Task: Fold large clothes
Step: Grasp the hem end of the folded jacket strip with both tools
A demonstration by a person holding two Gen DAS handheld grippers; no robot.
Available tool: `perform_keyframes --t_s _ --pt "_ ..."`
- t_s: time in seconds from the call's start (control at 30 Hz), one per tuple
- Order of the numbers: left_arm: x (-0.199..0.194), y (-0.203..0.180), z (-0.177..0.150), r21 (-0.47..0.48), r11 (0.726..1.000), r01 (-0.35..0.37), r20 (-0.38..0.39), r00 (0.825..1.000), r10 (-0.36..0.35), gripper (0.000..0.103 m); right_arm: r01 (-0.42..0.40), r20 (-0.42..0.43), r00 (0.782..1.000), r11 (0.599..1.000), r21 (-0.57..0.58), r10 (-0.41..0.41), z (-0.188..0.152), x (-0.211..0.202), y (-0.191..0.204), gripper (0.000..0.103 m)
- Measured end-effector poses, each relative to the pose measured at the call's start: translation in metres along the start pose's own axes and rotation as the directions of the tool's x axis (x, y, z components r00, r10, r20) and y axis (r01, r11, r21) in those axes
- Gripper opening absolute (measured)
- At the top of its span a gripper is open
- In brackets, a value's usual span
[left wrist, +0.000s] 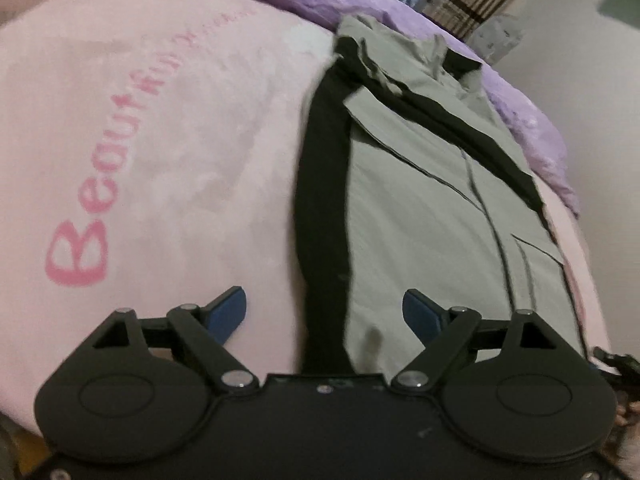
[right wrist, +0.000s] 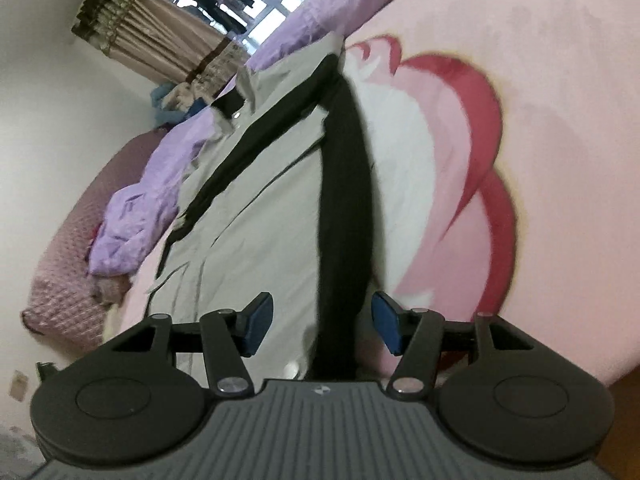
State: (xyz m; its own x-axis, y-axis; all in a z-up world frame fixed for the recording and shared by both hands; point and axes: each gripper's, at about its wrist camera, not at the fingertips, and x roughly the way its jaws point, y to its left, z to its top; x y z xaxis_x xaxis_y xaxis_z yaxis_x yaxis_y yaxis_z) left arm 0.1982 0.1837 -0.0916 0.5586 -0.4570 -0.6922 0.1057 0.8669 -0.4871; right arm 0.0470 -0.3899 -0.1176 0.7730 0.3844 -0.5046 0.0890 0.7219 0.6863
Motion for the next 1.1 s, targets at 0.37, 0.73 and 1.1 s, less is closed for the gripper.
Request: perform_keyframes --t_s 0.37,0.73,1.1 --pt "0.009 -0.013 -0.009 -0.011 0.989 0.147 -0.032 0.989 -0.148 0.089 -0.017 -0.006 1.0 0.999 -0.029 0.017 -0.01 0.01 0.017 0.083" --pt "0.014 -0.025 -0.013 0.043 0.983 0.178 -0.048 0.983 -0.176 0.089 -0.08 -0.025 0.997 0.995 -0.062 0.078 -0.027 0.001 0.012 0.08" --pt "0.023 -0.016 -0.007 -0.106 0.987 0.124 -0.055 0.99 -0.131 0.008 -0.132 -0.047 0.99 0.991 -0.03 0.13 -0.017 0.022 0.025 0.023"
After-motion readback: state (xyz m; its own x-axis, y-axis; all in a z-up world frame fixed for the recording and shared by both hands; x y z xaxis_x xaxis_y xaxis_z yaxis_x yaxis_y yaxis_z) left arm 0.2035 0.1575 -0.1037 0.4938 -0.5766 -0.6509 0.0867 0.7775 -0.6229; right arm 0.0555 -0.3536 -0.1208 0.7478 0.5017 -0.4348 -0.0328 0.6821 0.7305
